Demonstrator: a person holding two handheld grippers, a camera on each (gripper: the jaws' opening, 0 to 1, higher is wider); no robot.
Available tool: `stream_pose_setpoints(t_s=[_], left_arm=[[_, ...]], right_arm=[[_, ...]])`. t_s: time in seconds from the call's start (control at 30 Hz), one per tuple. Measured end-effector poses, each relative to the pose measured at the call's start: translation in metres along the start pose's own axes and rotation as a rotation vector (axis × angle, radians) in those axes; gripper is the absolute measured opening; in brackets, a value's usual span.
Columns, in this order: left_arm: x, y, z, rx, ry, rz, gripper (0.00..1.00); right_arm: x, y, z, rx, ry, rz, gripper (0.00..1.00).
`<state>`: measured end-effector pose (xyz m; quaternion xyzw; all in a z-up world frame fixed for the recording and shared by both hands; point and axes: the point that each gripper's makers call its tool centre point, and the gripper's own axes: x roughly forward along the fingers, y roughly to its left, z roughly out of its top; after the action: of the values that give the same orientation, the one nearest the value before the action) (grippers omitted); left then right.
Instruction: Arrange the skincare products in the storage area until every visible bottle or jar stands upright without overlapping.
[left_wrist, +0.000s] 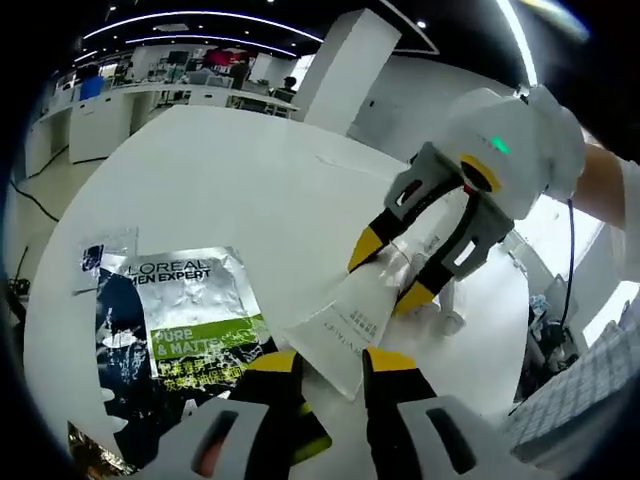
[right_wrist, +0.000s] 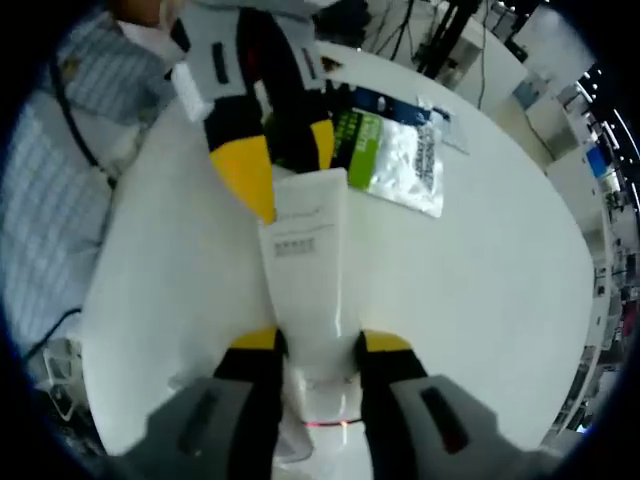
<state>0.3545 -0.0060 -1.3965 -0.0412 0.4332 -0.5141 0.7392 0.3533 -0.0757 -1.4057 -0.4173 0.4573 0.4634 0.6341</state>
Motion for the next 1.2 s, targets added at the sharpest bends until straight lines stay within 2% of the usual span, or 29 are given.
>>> stream_pose_setpoints(t_s=[0.27,0.47,0.67,0.83,0.97,1.0,1.03,1.17,1.2], left_arm=[[0.006,-0.002,0.005,-0.163,0.021,-0.072,0.20],[0.008,-0.006,0.007,-0.189,0.019,-0.101,0.19],[0.011,-0.010,0.014,-0.228,0.006,-0.138,0.19],[0.009,-0.014,0.015,-0.274,0.036,-0.173,0.15],[0.005,-0.018,0.015,-0.247,0.053,-0.169,0.13],[0.004,-0.018,0.014,-0.254,0.064,-0.174,0.13],[0.002,-0.020,0.013,-0.283,0.080,-0.184,0.12],[-0.008,-0.025,0.020,-0.248,0.061,-0.192,0.09],[-0.011,-0.026,0.023,-0.244,0.054,-0.202,0.09]], right_arm=[[-0.001,0.000,0.000,0.043,-0.020,-0.060,0.27],[-0.003,0.000,-0.001,0.089,-0.020,-0.114,0.26],[-0.007,0.000,-0.004,0.161,-0.044,-0.216,0.26],[-0.008,0.001,-0.005,0.166,-0.052,-0.272,0.26],[-0.009,0.000,-0.005,0.183,-0.043,-0.300,0.27],[-0.010,0.001,-0.007,0.250,-0.028,-0.317,0.27],[-0.011,0.001,-0.005,0.248,-0.019,-0.324,0.27],[-0.017,0.000,-0.001,0.257,-0.044,-0.363,0.28],[-0.019,-0.001,0.001,0.273,-0.067,-0.371,0.28]])
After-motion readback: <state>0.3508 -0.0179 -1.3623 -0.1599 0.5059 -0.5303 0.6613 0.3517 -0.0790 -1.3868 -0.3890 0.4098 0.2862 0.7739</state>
